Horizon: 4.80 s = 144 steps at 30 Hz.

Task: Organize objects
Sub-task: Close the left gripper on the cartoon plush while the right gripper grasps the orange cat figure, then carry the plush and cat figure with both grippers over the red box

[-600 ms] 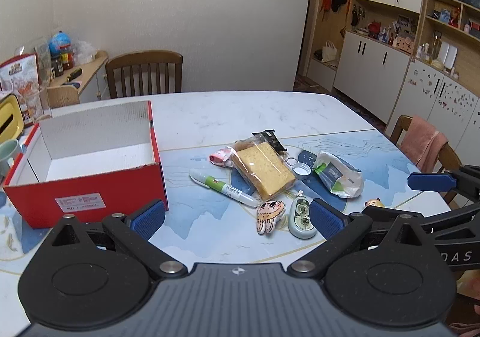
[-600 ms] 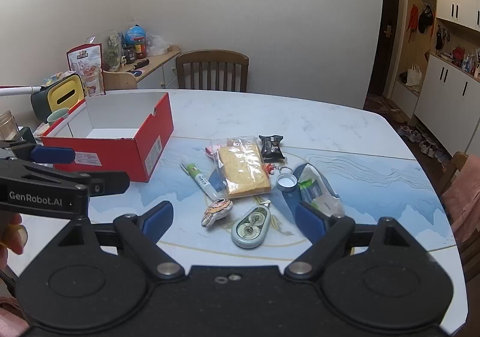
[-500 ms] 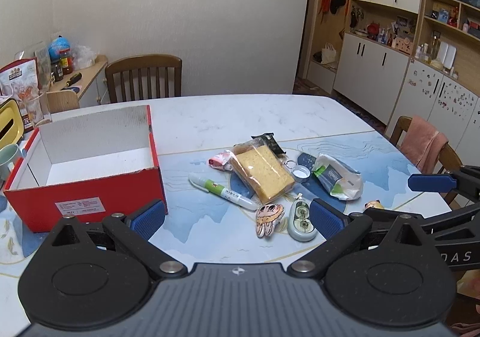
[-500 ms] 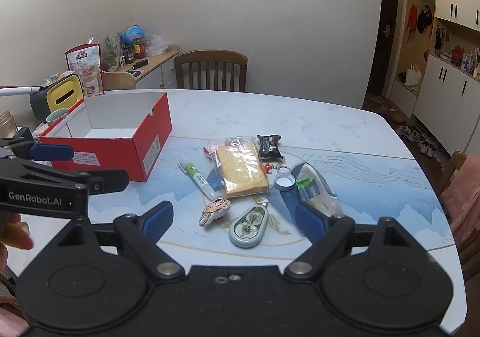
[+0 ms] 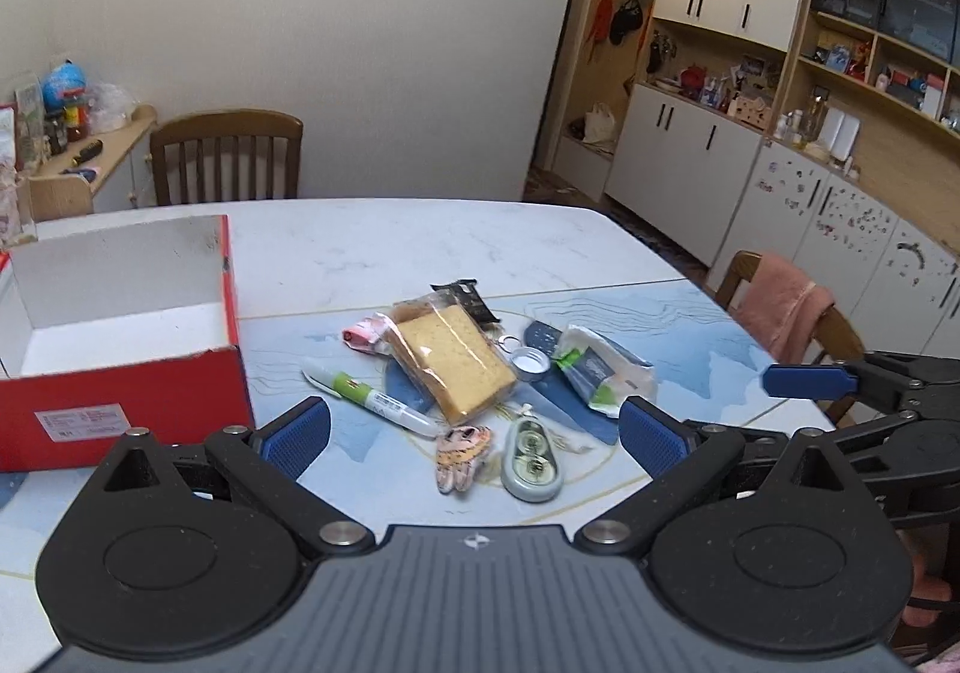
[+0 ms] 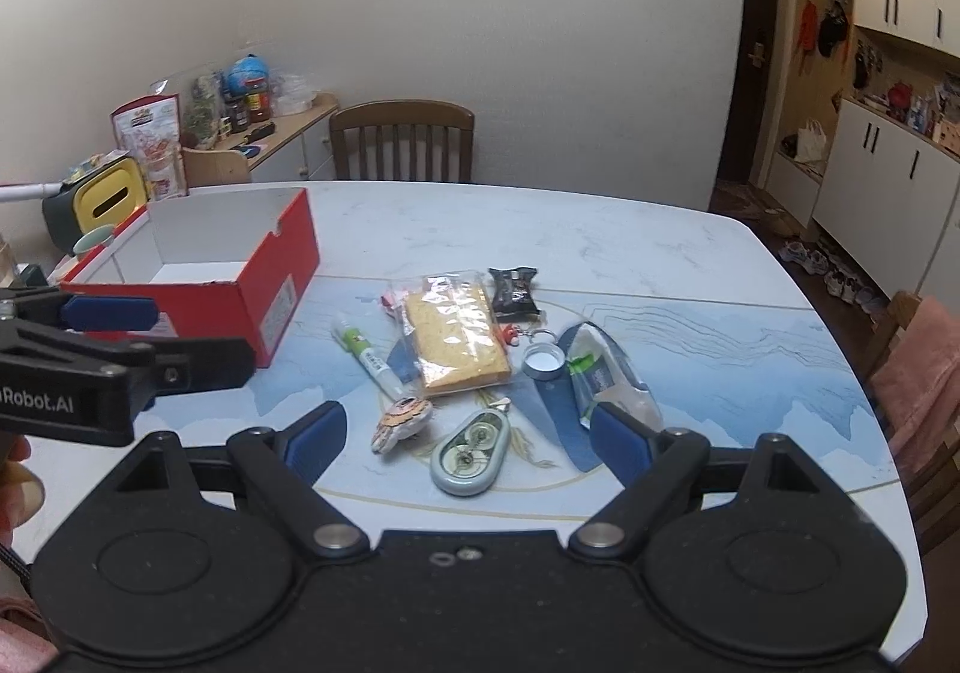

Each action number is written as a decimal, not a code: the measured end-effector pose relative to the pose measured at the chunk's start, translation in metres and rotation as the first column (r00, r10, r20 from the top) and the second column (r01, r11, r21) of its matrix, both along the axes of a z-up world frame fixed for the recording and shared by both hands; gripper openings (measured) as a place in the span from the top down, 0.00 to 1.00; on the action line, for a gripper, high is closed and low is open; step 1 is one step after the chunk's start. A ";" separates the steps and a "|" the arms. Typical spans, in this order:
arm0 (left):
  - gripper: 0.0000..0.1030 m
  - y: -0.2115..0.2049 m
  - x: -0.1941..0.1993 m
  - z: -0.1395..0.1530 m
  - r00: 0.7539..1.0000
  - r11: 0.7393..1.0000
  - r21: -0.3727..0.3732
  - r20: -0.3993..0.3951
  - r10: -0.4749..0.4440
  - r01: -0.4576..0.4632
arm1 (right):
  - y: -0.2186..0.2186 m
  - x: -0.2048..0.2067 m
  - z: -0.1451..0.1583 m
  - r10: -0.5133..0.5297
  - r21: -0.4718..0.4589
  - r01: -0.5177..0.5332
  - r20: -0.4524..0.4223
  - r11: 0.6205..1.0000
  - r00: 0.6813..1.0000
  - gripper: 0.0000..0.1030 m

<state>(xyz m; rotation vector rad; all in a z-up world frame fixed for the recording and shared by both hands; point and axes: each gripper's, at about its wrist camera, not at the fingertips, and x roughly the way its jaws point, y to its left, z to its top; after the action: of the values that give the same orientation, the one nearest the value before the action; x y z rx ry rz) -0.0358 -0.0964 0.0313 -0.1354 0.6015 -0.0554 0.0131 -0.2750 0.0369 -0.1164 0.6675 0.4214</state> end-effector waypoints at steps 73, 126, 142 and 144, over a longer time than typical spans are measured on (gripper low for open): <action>0.68 -0.031 0.117 -0.112 0.964 0.993 0.118 -0.267 0.009 0.023 | -0.065 0.099 -0.096 -0.125 -0.026 0.123 -0.314 0.992 0.941 0.52; 0.68 0.300 0.122 -0.016 0.933 0.961 0.160 -0.248 0.261 -0.227 | 0.296 0.148 0.025 0.456 -0.083 -0.462 -0.086 0.883 0.886 0.52; 0.67 0.328 0.180 -0.088 0.864 0.968 0.173 -0.442 0.242 -0.183 | 0.373 0.166 -0.059 0.474 -0.197 -0.524 -0.251 0.829 0.844 0.52; 0.67 0.331 0.184 -0.094 0.849 0.970 0.160 -0.470 0.240 -0.185 | 0.378 0.168 -0.067 0.470 -0.214 -0.527 -0.268 0.822 0.841 0.52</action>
<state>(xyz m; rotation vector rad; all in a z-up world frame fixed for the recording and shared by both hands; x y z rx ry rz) 0.1485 0.2349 -0.0623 -0.1085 1.0912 0.2363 0.1812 0.1033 -0.0298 -0.5361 0.9000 0.8573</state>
